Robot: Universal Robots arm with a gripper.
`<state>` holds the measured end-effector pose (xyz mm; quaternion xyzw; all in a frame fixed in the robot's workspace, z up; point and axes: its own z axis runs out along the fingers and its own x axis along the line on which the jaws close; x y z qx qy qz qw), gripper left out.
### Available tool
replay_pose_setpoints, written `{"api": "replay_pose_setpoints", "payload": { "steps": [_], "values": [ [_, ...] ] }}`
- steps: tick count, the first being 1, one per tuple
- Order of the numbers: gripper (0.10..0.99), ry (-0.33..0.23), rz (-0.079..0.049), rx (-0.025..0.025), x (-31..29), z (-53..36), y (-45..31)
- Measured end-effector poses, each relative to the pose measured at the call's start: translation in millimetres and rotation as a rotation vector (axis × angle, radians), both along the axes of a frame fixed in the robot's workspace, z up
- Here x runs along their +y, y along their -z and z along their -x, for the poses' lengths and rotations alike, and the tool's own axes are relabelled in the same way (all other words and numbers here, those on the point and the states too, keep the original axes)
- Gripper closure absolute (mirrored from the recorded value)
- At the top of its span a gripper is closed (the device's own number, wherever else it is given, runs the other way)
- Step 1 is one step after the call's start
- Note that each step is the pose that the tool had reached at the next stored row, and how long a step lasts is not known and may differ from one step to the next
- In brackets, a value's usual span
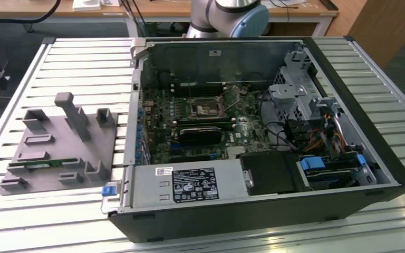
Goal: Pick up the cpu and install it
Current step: 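Pick up the cpu and move it towards the insertion slot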
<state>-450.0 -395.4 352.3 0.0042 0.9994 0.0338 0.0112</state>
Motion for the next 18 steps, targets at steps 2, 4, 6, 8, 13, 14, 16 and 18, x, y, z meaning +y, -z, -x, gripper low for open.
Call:
{"api": "replay_pose_setpoints", "payload": {
  "steps": [2, 4, 6, 8, 13, 14, 16, 18],
  "values": [
    [0.557, 0.0, 0.0, -0.0001, 0.4, 0.0, -2.5],
    [0.557, 0.0, 0.0, 0.0, 0.9, 0.0, -5.2],
    [0.557, 0.0, 0.0, -0.0001, 1.4, 0.0, -7.9],
    [0.557, 0.0, 0.0, 0.0, 1.8, 0.0, -10.9],
    [0.557, 0.001, 0.0, -0.0001, 2.8, 0.0, -18.4],
    [0.557, 0.001, 0.0, 0.0, 3.1, 0.0, -19.9],
    [0.557, 0.001, 0.0, -0.0001, 3.5, 0.0, -23.1],
    [0.557, 0.001, 0.0, -0.0001, 4.0, 0.0, -26.2]
  ]
}}
